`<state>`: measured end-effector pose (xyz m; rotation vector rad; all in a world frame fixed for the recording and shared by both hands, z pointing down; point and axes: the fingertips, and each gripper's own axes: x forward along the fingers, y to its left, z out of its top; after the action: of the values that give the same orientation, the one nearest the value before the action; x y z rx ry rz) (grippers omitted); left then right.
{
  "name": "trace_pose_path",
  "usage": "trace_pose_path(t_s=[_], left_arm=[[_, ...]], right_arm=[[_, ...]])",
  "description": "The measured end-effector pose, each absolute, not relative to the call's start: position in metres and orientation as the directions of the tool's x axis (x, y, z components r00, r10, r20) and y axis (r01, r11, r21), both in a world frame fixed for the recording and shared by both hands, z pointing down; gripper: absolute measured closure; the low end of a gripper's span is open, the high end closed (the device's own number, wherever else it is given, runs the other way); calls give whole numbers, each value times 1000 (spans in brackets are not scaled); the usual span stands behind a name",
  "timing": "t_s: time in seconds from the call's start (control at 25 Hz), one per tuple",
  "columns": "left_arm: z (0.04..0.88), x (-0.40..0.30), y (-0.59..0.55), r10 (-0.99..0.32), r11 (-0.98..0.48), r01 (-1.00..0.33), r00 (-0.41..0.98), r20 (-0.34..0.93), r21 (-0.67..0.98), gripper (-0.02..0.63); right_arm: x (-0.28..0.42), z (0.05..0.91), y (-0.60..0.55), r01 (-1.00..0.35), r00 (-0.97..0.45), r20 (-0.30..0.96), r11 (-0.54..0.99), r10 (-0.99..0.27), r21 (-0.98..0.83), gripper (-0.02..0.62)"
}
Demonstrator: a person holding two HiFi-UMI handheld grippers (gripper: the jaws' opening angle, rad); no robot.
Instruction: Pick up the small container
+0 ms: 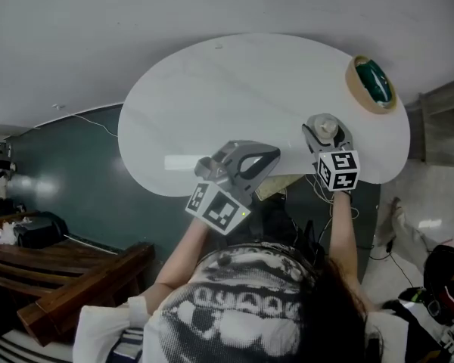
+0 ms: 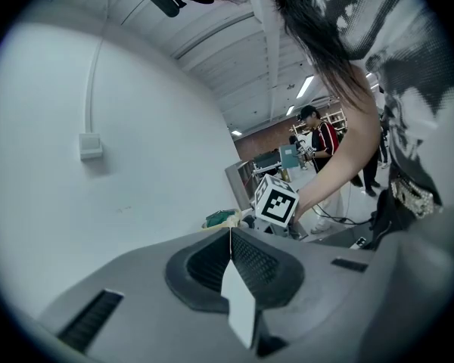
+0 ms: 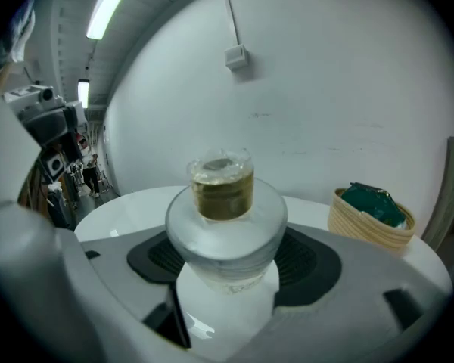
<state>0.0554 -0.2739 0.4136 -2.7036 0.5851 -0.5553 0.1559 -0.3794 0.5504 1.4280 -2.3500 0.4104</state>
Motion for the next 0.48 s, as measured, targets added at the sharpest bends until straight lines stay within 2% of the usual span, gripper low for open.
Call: trace_pose_path(t_s=[0.24, 0.48], left_arm=[[411, 49, -277, -460, -858, -336, 840, 288, -388, 601], [410, 42, -277, -470, -852, -346, 836, 283, -392, 601]], right_arm=[[139, 499, -359, -878, -462, 370, 474, -806, -65, 267], [130, 471, -330, -871, -475, 352, 487, -807, -61, 267]])
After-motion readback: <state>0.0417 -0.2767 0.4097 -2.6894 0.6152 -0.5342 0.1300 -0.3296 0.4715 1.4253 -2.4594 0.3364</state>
